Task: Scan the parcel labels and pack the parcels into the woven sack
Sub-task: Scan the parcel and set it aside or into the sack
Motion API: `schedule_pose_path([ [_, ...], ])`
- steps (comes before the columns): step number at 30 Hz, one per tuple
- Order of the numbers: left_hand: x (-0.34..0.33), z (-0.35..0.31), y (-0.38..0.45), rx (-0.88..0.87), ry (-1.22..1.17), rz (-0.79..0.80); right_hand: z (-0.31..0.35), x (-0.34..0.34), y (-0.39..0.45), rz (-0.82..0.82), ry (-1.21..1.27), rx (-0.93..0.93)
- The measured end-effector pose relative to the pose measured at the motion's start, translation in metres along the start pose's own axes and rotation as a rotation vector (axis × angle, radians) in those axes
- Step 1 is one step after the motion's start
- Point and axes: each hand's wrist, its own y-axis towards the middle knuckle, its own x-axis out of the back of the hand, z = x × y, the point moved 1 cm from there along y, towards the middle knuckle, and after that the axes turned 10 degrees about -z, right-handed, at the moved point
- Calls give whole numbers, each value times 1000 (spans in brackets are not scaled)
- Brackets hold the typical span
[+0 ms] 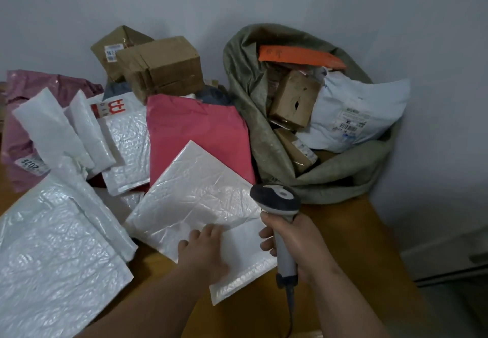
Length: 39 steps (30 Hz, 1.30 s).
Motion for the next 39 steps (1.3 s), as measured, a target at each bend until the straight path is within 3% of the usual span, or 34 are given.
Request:
schedule_pose_path([
  [7, -5, -21, 4, 208, -117, -36, -29, 23, 12, -13, -16, -63],
  [10, 3, -28, -5, 234, -315, -176, -37, 31, 16, -41, -14, -57],
  [15, 25, -54, -49, 80, -419, -607, -33, 28, 13, -58, 46, 4],
  [20, 45, -87, -78, -71, -435, -726, -27, 15, -8, 14, 141, 90],
  [25, 63, -108, -90, -245, -466, -748, -17, 13, -22, 52, 246, 196],
  [29, 81, -113, -96, -230, -724, -611, -8, 25, -20, 87, 337, 139],
  [33, 98, -100, -96, 193, -1320, -630, 1, 36, -19, 150, 453, 49],
  [36, 102, -81, -92, 380, -1529, -310, 6, 35, -22, 252, 497, 71],
  [39, 104, -68, -95, 324, -1743, 23, 9, 30, -29, 283, 460, 99],
])
